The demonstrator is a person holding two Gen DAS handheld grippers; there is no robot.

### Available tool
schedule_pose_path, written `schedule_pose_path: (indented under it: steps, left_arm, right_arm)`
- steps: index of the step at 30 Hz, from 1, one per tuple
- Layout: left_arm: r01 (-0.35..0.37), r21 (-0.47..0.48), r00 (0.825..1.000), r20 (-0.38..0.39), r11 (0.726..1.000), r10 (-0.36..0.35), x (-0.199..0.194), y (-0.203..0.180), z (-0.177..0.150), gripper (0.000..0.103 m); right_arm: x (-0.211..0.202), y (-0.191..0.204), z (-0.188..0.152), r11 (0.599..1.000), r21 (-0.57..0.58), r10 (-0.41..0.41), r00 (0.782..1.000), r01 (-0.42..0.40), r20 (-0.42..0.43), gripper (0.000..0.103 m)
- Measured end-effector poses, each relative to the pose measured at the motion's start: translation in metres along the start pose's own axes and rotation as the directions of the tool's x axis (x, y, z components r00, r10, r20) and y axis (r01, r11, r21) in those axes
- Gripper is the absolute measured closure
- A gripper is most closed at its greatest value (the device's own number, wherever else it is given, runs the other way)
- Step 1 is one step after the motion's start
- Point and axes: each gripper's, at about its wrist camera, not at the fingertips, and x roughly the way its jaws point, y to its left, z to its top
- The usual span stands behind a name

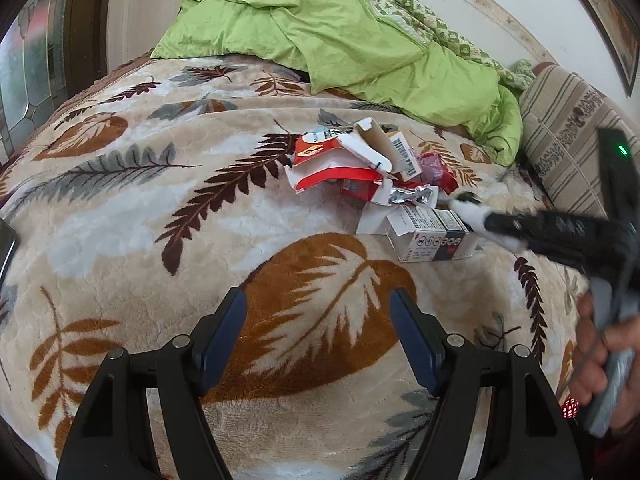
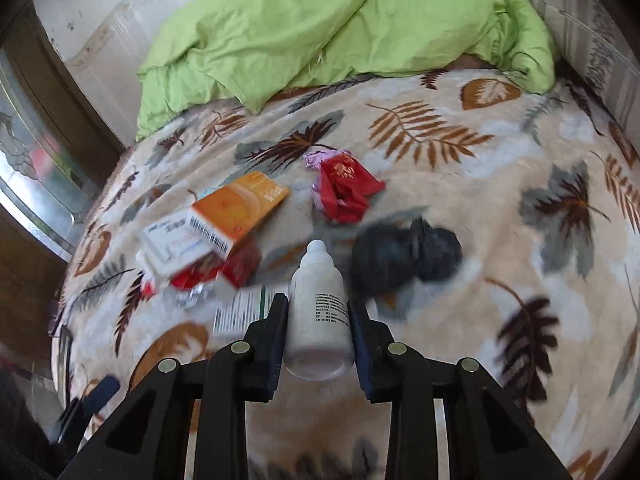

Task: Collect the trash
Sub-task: 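Grasp the white medicine box with the left tool while the right tool holds the dropper bottle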

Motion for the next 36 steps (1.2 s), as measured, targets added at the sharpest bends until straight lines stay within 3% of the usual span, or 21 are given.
schedule_pose_path:
  steps: [5, 8, 9, 10, 11, 13, 15, 19, 20, 22, 26, 29, 34, 36]
  left_arm:
    - [0.035, 0.03, 0.999, -0.011, 0.999, -0.034, 0.001, -0.009, -0.002, 0.03]
    - [0.081, 0.056, 0.997, -0.021, 0.995, -0.08, 0.001, -0.019, -0.003, 0.03]
    - [0.103, 0.071, 0.994, -0.03, 0.992, -0.101, 0.001, -0.024, -0.003, 0.03]
    - [0.116, 0.084, 0.993, -0.033, 0.99, -0.114, 0.001, -0.027, -0.003, 0.03]
    - [0.135, 0.109, 0.991, -0.034, 0.985, -0.132, 0.001, -0.034, -0.002, 0.03]
    - [0.158, 0.15, 0.987, -0.027, 0.976, -0.156, 0.0, -0.043, 0.003, 0.03]
    - [0.189, 0.2, 0.982, -0.025, 0.961, -0.188, 0.001, -0.054, 0.011, 0.03]
    - [0.225, 0.272, 0.974, -0.058, 0.936, -0.217, 0.02, -0.071, 0.024, 0.03]
    - [0.237, 0.293, 0.971, -0.079, 0.926, -0.224, 0.028, -0.075, 0.027, 0.03]
    - [0.205, 0.337, 0.979, -0.085, 0.919, -0.187, 0.044, -0.081, 0.03, 0.03]
    - [0.182, 0.333, 0.982, -0.108, 0.925, -0.154, 0.064, -0.079, 0.034, 0.03]
    - [0.218, 0.317, 0.973, -0.146, 0.923, -0.18, 0.069, -0.082, 0.029, 0.03]
    - [0.336, 0.359, 0.931, -0.265, 0.871, -0.251, 0.063, -0.108, 0.002, 0.03]
    - [0.357, 0.397, 0.925, -0.275, 0.845, -0.261, 0.055, -0.12, -0.008, 0.03]
  right_arm:
    - [-0.018, -0.024, -0.045, 0.999, 0.023, -0.026, 0.999, 0.027, -0.034, 0.071]
    - [-0.012, -0.033, -0.055, 0.999, 0.041, -0.012, 0.996, 0.016, -0.091, 0.071]
    - [-0.016, -0.034, -0.053, 0.999, 0.029, -0.015, 0.998, 0.017, -0.064, 0.071]
    - [-0.019, -0.034, -0.052, 1.0, 0.021, -0.022, 0.999, 0.023, -0.046, 0.068]
    - [-0.019, -0.035, -0.053, 1.0, 0.017, -0.024, 0.999, 0.025, -0.045, 0.056]
    - [-0.018, -0.041, -0.052, 0.999, 0.042, -0.017, 0.999, 0.019, -0.043, 0.052]
    - [-0.018, -0.045, -0.051, 0.998, 0.063, -0.002, 0.999, 0.004, -0.035, 0.052]
    - [0.001, -0.049, -0.052, 0.996, 0.084, 0.036, 0.993, -0.027, -0.111, 0.052]
    - [0.0, -0.048, -0.052, 0.997, 0.079, 0.03, 0.994, -0.021, -0.103, 0.059]
    - [-0.004, -0.048, -0.054, 0.997, 0.07, 0.021, 0.996, -0.015, -0.085, 0.068]
    - [-0.015, -0.056, -0.054, 0.996, 0.092, 0.009, 0.999, -0.006, -0.033, 0.07]
    - [-0.018, -0.069, -0.052, 0.989, 0.148, 0.021, 0.999, -0.016, -0.027, 0.071]
    - [-0.024, -0.085, -0.052, 0.973, 0.228, 0.033, 0.999, -0.031, -0.005, 0.071]
    - [-0.025, -0.087, -0.052, 0.971, 0.237, 0.029, 1.0, -0.028, -0.002, 0.071]
